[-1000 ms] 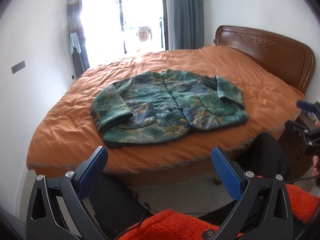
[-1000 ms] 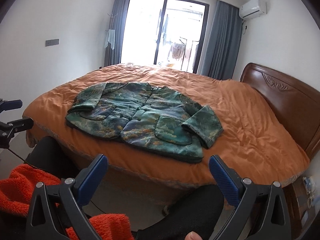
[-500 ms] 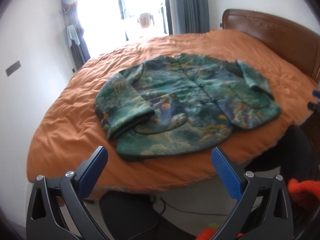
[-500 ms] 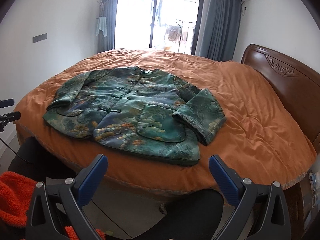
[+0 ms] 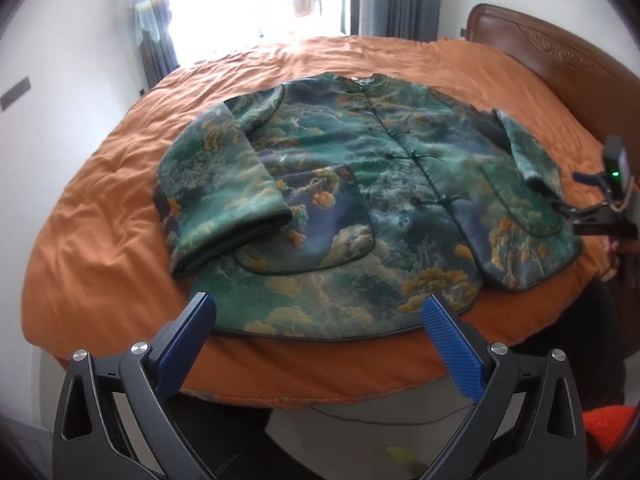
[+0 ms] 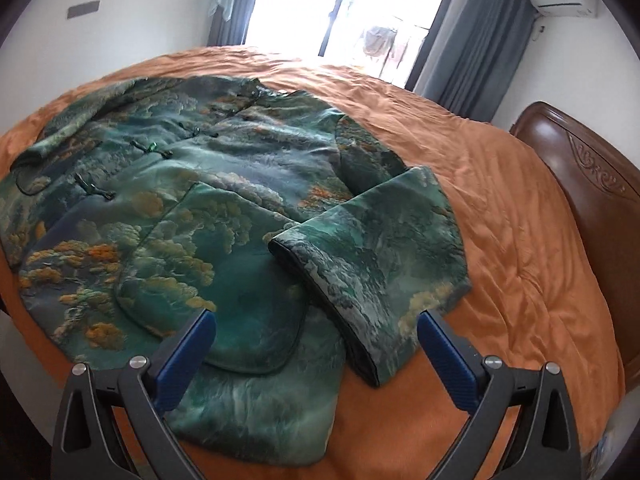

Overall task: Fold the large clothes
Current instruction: 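Move both tools toward the green patterned jacket on the bed, then grasp the jacket sleeve cuff with the left tool and lift it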

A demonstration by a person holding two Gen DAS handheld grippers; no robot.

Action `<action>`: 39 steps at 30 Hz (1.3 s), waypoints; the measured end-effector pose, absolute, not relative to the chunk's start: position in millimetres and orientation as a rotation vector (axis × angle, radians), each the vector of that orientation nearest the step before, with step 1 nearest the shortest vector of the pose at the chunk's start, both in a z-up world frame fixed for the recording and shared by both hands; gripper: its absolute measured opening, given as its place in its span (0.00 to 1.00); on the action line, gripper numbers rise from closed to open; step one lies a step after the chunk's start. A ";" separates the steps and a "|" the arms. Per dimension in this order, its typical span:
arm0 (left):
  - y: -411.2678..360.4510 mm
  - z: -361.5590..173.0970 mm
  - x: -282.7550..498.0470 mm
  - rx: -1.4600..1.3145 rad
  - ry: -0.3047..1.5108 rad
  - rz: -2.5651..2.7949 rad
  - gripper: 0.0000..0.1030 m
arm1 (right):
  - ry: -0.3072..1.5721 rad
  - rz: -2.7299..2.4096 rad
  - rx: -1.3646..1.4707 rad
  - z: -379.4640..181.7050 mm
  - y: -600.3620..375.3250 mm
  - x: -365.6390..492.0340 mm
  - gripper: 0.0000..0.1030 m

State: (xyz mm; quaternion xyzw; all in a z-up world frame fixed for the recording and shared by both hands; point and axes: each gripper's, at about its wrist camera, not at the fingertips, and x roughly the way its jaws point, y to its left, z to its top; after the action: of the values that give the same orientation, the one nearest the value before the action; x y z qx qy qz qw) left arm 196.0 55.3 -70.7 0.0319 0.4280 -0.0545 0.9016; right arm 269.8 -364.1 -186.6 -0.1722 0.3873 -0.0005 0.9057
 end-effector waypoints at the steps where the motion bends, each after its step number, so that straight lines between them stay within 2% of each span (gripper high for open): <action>1: 54.8 -71.2 196.8 0.066 0.885 -0.105 1.00 | 0.812 0.004 -0.379 -194.3 -364.0 282.4 0.99; 3: 53.4 -71.8 196.5 0.066 0.889 -0.089 1.00 | 0.832 0.002 -0.395 -206.1 -368.4 304.2 0.98; 4: 54.0 -72.5 197.9 0.064 0.894 -0.083 1.00 | 0.841 0.003 -0.384 -208.8 -374.1 313.1 0.91; 6: 55.0 -74.4 200.3 0.060 0.904 -0.066 1.00 | 0.879 0.023 -0.338 -211.9 -387.9 327.5 0.71; 7: 55.6 -75.0 201.7 0.058 0.910 -0.057 1.00 | 0.905 0.050 -0.304 -211.7 -395.9 332.9 0.38; 8: 56.2 -75.2 203.5 0.056 0.915 -0.048 1.00 | 0.925 0.077 -0.262 -208.7 -404.6 335.6 0.13; 15: 58.2 -65.7 224.8 0.021 0.901 -0.044 1.00 | 0.715 -0.101 -0.052 -123.4 -497.0 324.6 0.10; 19: 55.3 -61.9 240.9 0.033 0.883 -0.046 1.00 | 0.664 -0.257 0.062 -101.6 -572.8 319.2 0.10; 22: 54.2 -64.0 252.1 0.051 0.879 -0.048 1.00 | 0.699 -0.356 0.158 -119.6 -632.0 318.9 0.10; 23: 53.8 -65.9 256.2 0.056 0.883 -0.048 1.00 | 0.723 -0.382 0.181 -129.1 -645.9 320.4 0.14; 28: 56.5 -73.9 271.1 0.089 0.902 -0.042 1.00 | 0.825 -0.573 0.338 -190.9 -700.3 317.2 0.17; 30: 60.1 -75.5 275.8 0.117 0.899 -0.033 1.00 | 0.827 -0.630 0.387 -203.2 -710.7 308.4 0.21; 31: 61.6 -76.0 277.2 0.129 0.897 -0.033 1.00 | 0.829 -0.662 0.399 -207.5 -713.0 304.8 0.33; 32: 64.0 -77.0 279.3 0.140 0.892 -0.035 1.00 | 0.828 -0.692 0.393 -208.9 -712.9 302.0 0.40; 36: 69.5 -90.6 297.1 0.220 0.890 -0.071 1.00 | 0.746 -0.690 0.386 -194.0 -694.9 281.2 0.41; 39: 69.7 -109.4 315.0 0.318 0.897 -0.103 1.00 | 0.677 -0.579 0.409 -175.9 -657.1 260.3 0.47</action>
State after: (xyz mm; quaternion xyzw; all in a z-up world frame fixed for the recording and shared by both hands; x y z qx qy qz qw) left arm 315.0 69.7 -109.4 0.1531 0.4316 -0.0495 0.8876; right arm 260.3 -657.1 -175.9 0.1964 0.3250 -0.2779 0.8823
